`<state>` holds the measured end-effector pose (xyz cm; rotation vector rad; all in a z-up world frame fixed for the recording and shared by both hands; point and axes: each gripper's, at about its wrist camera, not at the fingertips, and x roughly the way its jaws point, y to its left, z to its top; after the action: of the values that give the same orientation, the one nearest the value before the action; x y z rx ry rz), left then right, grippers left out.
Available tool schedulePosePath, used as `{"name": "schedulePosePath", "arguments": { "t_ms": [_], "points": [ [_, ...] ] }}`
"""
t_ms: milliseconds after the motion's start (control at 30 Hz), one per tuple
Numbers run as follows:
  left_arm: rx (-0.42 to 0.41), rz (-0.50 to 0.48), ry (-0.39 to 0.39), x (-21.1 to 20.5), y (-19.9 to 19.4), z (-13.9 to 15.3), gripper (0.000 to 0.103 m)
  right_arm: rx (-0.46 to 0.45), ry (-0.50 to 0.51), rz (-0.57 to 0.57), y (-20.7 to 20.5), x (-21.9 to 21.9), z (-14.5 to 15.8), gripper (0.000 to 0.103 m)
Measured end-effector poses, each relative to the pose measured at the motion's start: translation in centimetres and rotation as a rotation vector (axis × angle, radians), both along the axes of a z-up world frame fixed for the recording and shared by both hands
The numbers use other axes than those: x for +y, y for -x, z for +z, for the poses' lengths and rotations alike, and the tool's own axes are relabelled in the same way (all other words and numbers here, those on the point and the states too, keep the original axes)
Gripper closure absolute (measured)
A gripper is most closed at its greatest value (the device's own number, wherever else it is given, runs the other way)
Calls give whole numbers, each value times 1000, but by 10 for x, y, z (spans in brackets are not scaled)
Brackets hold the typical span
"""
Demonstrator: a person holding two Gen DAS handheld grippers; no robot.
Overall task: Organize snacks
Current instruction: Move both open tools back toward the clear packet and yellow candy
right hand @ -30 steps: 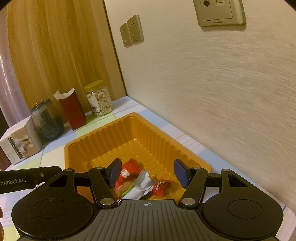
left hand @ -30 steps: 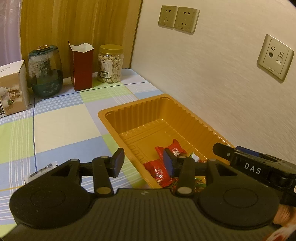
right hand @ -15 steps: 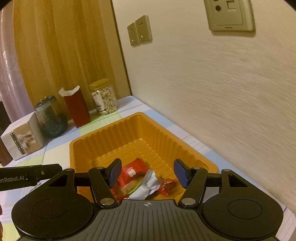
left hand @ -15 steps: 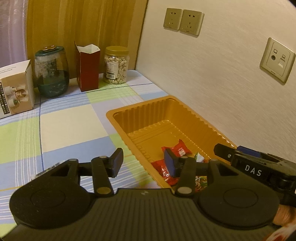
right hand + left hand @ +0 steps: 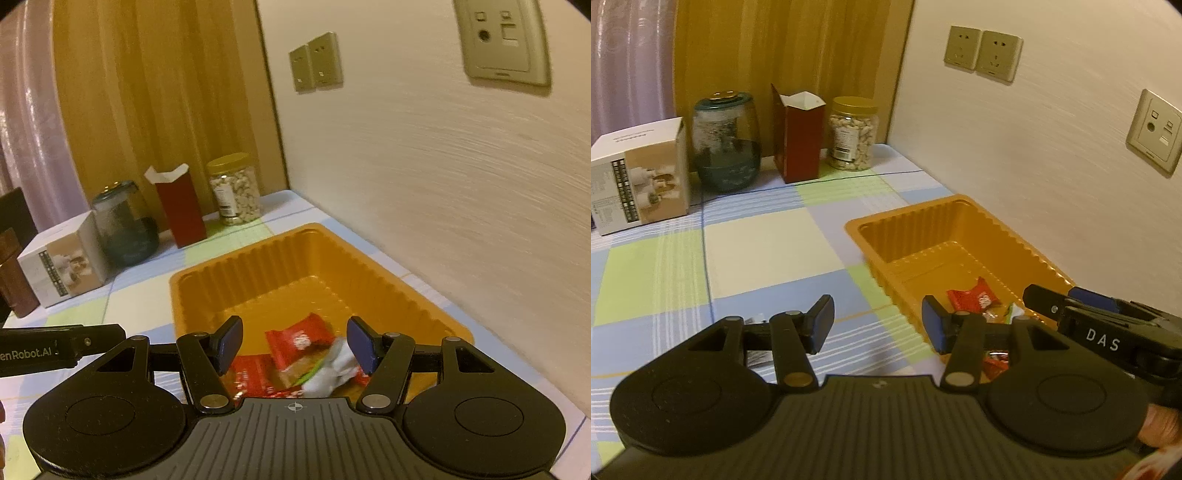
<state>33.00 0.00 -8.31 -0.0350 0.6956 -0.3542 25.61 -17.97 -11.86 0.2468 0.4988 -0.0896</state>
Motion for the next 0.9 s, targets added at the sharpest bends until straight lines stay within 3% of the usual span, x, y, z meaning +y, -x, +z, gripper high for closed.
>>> {"name": "schedulePosePath", "arguments": {
  "t_ms": [567,900],
  "points": [
    [-8,118,-18,73,12,2,41,-13,29,113,-6,61,5,40],
    [3,215,-62,127,19,-3,33,-18,65,256,-9,112,3,40]
  ]
}}
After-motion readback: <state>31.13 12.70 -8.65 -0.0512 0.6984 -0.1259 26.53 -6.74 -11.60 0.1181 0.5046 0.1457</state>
